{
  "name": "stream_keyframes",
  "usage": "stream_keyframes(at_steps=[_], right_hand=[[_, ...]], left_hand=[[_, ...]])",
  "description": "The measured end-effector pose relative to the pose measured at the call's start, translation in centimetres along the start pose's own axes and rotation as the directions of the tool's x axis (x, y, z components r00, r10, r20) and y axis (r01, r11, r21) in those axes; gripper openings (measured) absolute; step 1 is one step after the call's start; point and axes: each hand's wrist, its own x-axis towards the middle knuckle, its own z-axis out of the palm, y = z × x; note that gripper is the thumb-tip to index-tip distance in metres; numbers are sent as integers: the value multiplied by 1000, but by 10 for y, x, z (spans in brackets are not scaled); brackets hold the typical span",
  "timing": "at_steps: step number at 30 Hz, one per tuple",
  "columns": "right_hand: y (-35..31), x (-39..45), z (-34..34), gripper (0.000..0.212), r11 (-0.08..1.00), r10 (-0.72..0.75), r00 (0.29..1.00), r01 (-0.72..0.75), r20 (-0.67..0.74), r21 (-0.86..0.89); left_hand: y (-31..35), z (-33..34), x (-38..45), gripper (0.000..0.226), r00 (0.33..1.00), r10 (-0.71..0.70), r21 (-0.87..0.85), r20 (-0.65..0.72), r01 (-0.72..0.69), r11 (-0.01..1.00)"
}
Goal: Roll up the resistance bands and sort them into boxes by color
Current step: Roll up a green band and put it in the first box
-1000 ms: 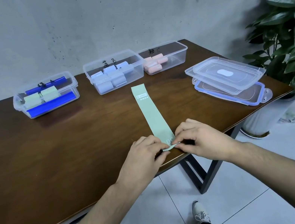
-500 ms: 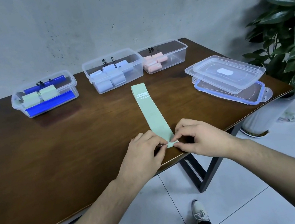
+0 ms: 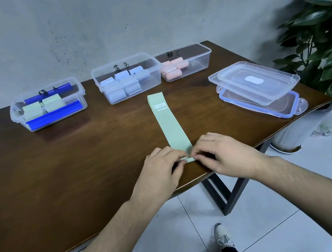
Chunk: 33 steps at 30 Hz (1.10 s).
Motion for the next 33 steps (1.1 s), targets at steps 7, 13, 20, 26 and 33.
stream_keyframes(at_steps=[7,13,20,26,33], right_hand=[[0,6,5,13,999,19,998,-22,-61,-46],[0,4,7,13,991,-91,989,79,-118,-105],[6,12,4,13,987,-114,993,110,-31,-119],[11,18,0,14,995,-81,996,82,22,-57],[13,16,3,23,998,-61,998,61,-34,0]], left_hand=[[3,0,4,16,998,-66,88,20,64,994],[1,-1,9,21,996,-75,91,42,71,993],[-1,1,9,15,1000,-14,96,-10,15,995],[-4,-3,12,21,998,-15,128,68,6,992],[-5,-4,17,25,994,-78,91,71,71,993]])
